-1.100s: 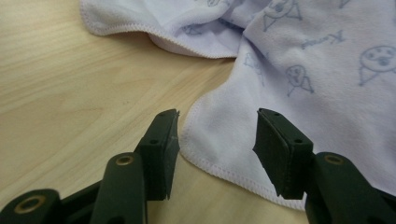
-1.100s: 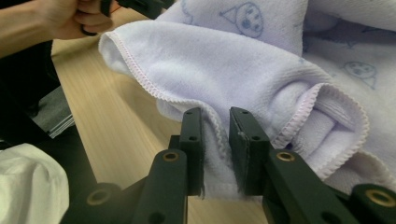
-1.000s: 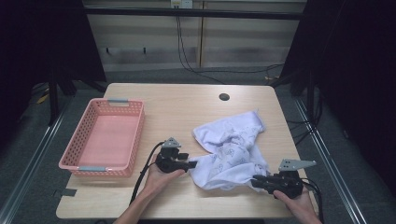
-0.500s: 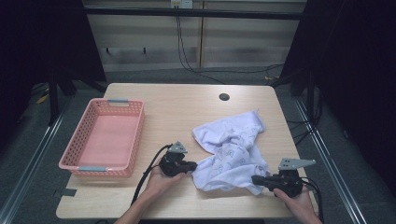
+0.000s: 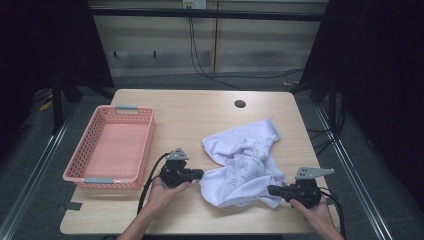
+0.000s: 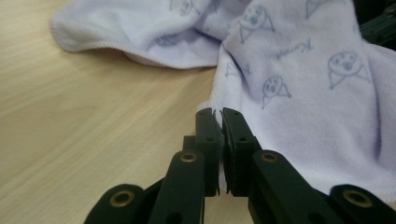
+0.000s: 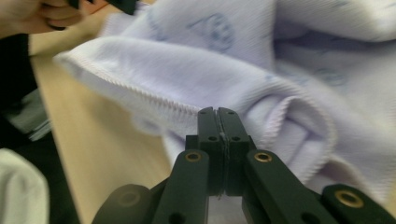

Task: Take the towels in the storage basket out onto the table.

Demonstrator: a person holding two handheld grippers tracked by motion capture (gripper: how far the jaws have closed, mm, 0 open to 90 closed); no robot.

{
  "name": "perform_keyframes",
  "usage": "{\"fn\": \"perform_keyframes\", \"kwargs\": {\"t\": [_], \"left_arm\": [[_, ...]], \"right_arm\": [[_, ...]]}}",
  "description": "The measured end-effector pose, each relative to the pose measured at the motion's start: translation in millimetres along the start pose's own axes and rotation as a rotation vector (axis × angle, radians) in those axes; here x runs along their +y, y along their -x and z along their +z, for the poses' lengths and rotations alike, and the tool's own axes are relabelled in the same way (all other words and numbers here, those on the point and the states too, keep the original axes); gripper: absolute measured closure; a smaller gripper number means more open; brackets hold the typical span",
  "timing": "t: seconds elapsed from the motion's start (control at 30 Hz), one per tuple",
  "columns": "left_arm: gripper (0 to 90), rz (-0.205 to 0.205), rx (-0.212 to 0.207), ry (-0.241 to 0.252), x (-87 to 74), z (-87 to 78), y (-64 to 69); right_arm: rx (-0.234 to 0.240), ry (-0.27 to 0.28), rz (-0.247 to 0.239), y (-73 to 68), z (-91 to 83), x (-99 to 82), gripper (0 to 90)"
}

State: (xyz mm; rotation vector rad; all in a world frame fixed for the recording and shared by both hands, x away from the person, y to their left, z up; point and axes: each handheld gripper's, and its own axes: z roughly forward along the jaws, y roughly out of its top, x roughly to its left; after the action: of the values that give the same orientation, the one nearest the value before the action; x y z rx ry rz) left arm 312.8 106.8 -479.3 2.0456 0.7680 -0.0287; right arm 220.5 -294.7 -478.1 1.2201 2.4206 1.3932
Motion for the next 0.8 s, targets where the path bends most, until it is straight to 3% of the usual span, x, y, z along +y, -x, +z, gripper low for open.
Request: {"fn": "perform_keyframes", "kwargs": {"t": [0.17,0.2,0.23,0.27,0.3,0.33,0.37,0.4,0.47,0.5,0.53,0.57,0.6,0.67,0.73,0.8], "left_arm": [[86.3,-0.035,0.005,0.053,5.0,-18.2,-3.4],[86.4,-0.036,0.0,0.091,12.2,-30.8,-2.9],[86.5,-0.036,0.0,0.091,12.2,-30.8,-2.9],[87.0,-0.033,0.01,0.112,18.7,-39.3,-1.7],[87.0,-0.029,0.013,0.123,23.0,-45.3,-1.6],[87.1,-0.023,0.032,0.168,36.4,-61.3,0.0],[87.2,-0.023,0.032,0.168,36.4,-61.3,0.0],[87.2,-0.021,0.037,0.188,45.5,-71.7,0.1],[87.3,-0.001,0.058,0.222,60.6,-89.3,1.3],[87.3,0.001,0.06,0.231,66.0,-95.4,1.6],[87.4,0.008,0.065,0.244,72.5,-103.1,1.7],[87.4,0.012,0.076,0.256,78.6,-110.8,2.2],[87.5,0.016,0.087,0.276,86.3,-120.6,2.2],[87.5,0.022,0.113,0.296,98.3,-135.7,3.2],[87.6,0.034,0.121,0.319,108.7,-150.5,7.2],[87.7,0.047,0.108,0.373,114.1,-170.1,18.8]], "right_arm": [[-0.024,0.055,0.017,7.1,-5.7,10.1,90.0],[-0.048,0.107,0.025,11.4,-15.2,21.1,90.0],[-0.048,0.107,0.025,11.4,-15.2,21.1,90.0],[-0.065,0.16,0.024,14.6,-25.6,35.6,90.0],[-0.065,0.16,0.024,14.6,-25.6,35.6,90.0],[-0.08,0.202,0.012,16.3,-34.8,51.7,90.0],[-0.08,0.202,0.012,16.3,-34.8,51.7,90.0],[-0.088,0.225,0.007,16.3,-40.4,61.7,90.0],[-0.112,0.288,-0.032,15.3,-57.5,95.5,90.0],[-0.112,0.288,-0.032,15.3,-57.5,95.5,90.0],[-0.125,0.314,-0.048,13.7,-65.8,112.9,90.0],[-0.125,0.314,-0.048,13.7,-65.8,112.9,90.0],[-0.141,0.345,-0.071,11.3,-76.8,133.7,90.0],[-0.148,0.353,-0.076,10.1,-80.4,140.9,90.0],[-0.151,0.391,-0.091,6.1,-91.7,159.8,90.0],[-0.134,0.474,-0.133,-8.4,-111.7,183.3,90.0]]}}
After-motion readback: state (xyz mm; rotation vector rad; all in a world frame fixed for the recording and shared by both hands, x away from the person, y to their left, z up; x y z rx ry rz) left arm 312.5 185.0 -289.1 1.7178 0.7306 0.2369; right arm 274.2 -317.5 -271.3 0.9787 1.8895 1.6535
